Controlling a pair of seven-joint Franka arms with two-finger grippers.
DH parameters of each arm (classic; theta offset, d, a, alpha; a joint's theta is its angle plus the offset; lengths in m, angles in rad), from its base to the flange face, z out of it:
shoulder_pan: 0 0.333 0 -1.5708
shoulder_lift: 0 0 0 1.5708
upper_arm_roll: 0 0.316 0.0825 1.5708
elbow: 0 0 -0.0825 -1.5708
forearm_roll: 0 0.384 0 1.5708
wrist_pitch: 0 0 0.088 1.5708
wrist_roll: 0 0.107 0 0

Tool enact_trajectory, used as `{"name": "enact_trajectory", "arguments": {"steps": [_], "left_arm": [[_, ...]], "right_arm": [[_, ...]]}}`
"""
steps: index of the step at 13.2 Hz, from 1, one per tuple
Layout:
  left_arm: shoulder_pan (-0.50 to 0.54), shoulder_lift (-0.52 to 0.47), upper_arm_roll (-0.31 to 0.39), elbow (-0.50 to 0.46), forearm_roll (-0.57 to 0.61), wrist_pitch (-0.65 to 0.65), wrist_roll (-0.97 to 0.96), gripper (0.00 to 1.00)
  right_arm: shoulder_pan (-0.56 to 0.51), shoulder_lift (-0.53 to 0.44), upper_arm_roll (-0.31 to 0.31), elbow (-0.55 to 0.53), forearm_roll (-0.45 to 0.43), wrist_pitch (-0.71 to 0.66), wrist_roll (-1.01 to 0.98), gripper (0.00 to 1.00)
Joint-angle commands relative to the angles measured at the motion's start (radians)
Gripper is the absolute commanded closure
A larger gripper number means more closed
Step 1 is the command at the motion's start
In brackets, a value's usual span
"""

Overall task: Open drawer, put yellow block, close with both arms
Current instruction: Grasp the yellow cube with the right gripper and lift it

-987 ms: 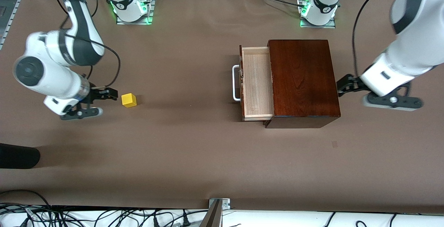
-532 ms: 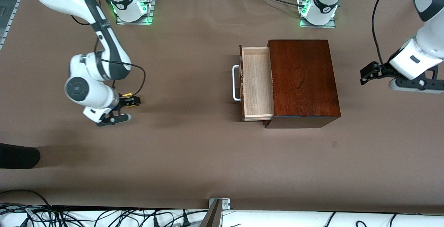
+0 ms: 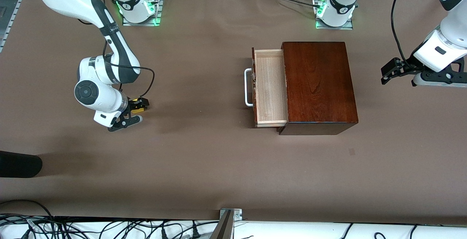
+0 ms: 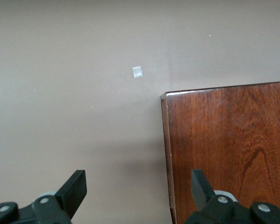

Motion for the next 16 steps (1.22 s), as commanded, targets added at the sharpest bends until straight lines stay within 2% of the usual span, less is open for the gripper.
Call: {"name": "enact_trajectory", "arguments": {"steps": [1, 3, 4, 5, 8, 9, 11, 14, 16], "left_arm": [[-0.011, 0.0, 0.0, 0.024, -0.021, -0.032, 0.001, 0.0], [-0.012, 0.001, -0.001, 0.025, -0.02, -0.033, 0.007, 0.0], [-0.012, 0.001, -0.001, 0.025, -0.02, -0.033, 0.009, 0.0], [-0.012, 0.001, -0.001, 0.024, -0.02, -0.033, 0.009, 0.0], [-0.012, 0.001, -0.001, 0.03, -0.02, -0.039, 0.007, 0.0], [-0.012, 0.001, -0.001, 0.031, -0.02, -0.047, 0.006, 0.0], [-0.014, 0.001, -0.003, 0.031, -0.02, -0.047, 0.006, 0.0], [-0.014, 0.001, -0.001, 0.031, -0.02, -0.049, 0.007, 0.0], [-0.012, 0.001, -0.001, 0.031, -0.02, -0.059, 0.009, 0.0]], "right_arm": [[-0.008, -0.033, -0.008, -0.105, 0.003, 0.07, -0.019, 0.0], [-0.01, -0.031, -0.013, -0.152, 0.009, 0.127, -0.014, 0.0], [-0.01, -0.025, -0.014, -0.159, 0.011, 0.143, -0.014, 0.03], [-0.01, -0.024, -0.014, -0.159, 0.011, 0.143, -0.016, 0.17], [-0.034, -0.025, -0.013, -0.142, 0.011, 0.137, -0.026, 0.96], [-0.033, -0.025, -0.013, -0.136, 0.011, 0.138, -0.034, 1.0], [-0.034, -0.027, -0.013, -0.089, 0.009, 0.127, -0.042, 1.0], [-0.017, -0.031, 0.01, 0.112, 0.001, -0.096, -0.095, 1.0], [-0.01, -0.03, 0.038, 0.218, 0.001, -0.184, -0.166, 1.0]]}}
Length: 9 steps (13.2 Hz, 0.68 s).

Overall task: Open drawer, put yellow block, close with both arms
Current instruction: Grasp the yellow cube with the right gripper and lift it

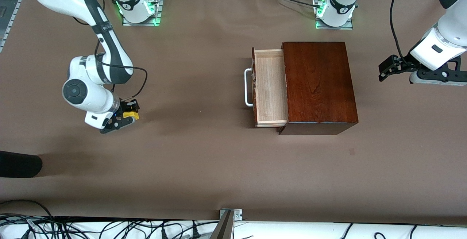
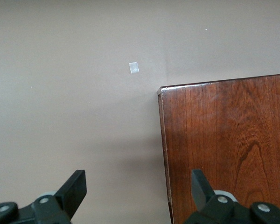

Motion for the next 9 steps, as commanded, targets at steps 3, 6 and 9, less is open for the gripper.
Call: {"name": "enact_trajectory", "arguments": {"steps": [3, 6, 9], "left_arm": [[-0.002, 0.001, 0.002, 0.022, -0.02, -0.034, 0.007, 0.0], [-0.002, 0.001, 0.002, 0.022, -0.02, -0.035, 0.009, 0.0], [-0.002, 0.0, 0.002, 0.022, -0.02, -0.035, 0.006, 0.0]], "right_arm": [[0.058, 0.001, 0.098, 0.249, 0.005, -0.223, -0.068, 1.0], [0.203, 0.02, 0.142, 0.355, 0.0, -0.226, -0.065, 1.0], [0.351, 0.076, 0.144, 0.462, -0.017, -0.224, -0.071, 1.0]]}}
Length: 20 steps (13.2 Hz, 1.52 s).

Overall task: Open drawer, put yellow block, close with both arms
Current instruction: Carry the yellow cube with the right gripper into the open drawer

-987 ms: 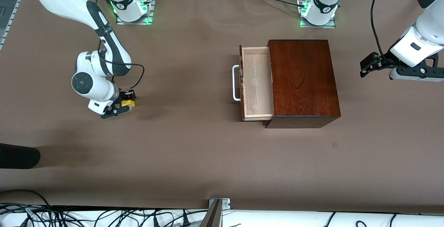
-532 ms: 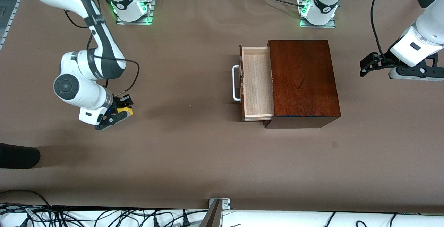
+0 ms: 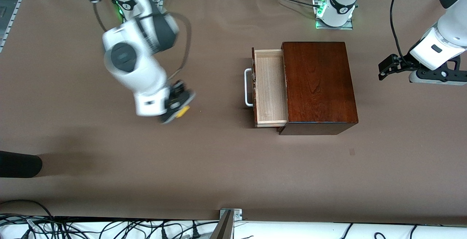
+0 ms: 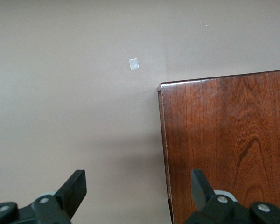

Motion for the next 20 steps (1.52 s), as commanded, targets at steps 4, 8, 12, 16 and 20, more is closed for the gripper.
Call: {"name": "enact_trajectory", "arguments": {"steps": [4, 8, 12, 16, 20], "left_arm": [[-0.001, 0.0, 0.002, 0.021, -0.021, -0.063, 0.01, 0.0], [-0.003, 0.001, 0.002, 0.03, -0.02, -0.067, 0.01, 0.0], [-0.001, 0.001, 0.002, 0.03, -0.021, -0.068, 0.01, 0.0], [-0.001, 0.001, 0.002, 0.03, -0.021, -0.068, 0.01, 0.0], [-0.001, 0.001, 0.002, 0.03, -0.02, -0.068, 0.01, 0.0]], "right_arm": [[0.291, 0.107, -0.007, 0.202, -0.064, -0.031, -0.015, 1.0], [0.446, 0.168, -0.012, 0.268, -0.151, -0.029, -0.012, 1.0], [0.473, 0.227, -0.007, 0.319, -0.157, -0.008, -0.078, 1.0], [0.504, 0.276, -0.011, 0.322, -0.238, -0.01, -0.127, 1.0], [0.504, 0.305, -0.011, 0.325, -0.243, -0.005, -0.19, 1.0]]}}
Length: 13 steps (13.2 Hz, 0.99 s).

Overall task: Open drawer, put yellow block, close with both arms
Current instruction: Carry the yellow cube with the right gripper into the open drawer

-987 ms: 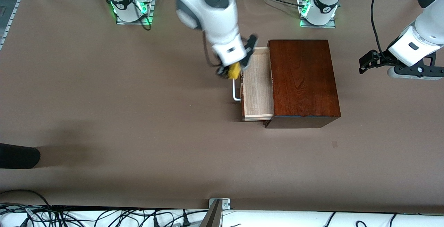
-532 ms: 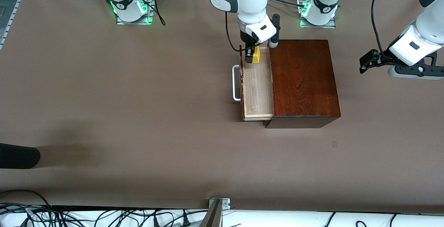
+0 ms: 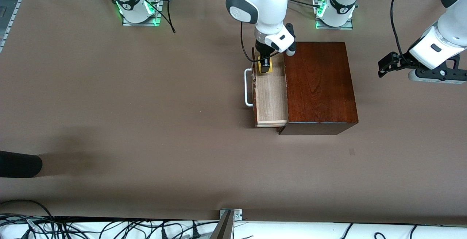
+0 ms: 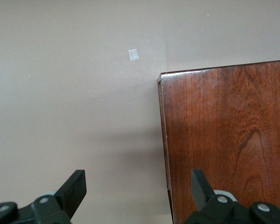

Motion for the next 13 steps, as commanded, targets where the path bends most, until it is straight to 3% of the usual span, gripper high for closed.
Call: {"name": "enact_trajectory", "arguments": {"steps": [1, 6, 13], "left_arm": [[-0.001, 0.001, 0.002, 0.022, -0.02, -0.023, 0.01, 0.0], [-0.003, 0.001, 0.001, 0.023, -0.021, -0.023, 0.007, 0.0], [-0.003, 0.001, 0.001, 0.023, -0.021, -0.023, -0.001, 0.0]], "right_arm": [[0.012, 0.034, -0.009, 0.055, -0.014, -0.009, -0.036, 1.0], [0.009, 0.101, -0.013, 0.092, -0.029, -0.009, -0.051, 1.0], [0.003, 0.118, -0.016, 0.091, -0.031, -0.015, -0.052, 1.0]]}}
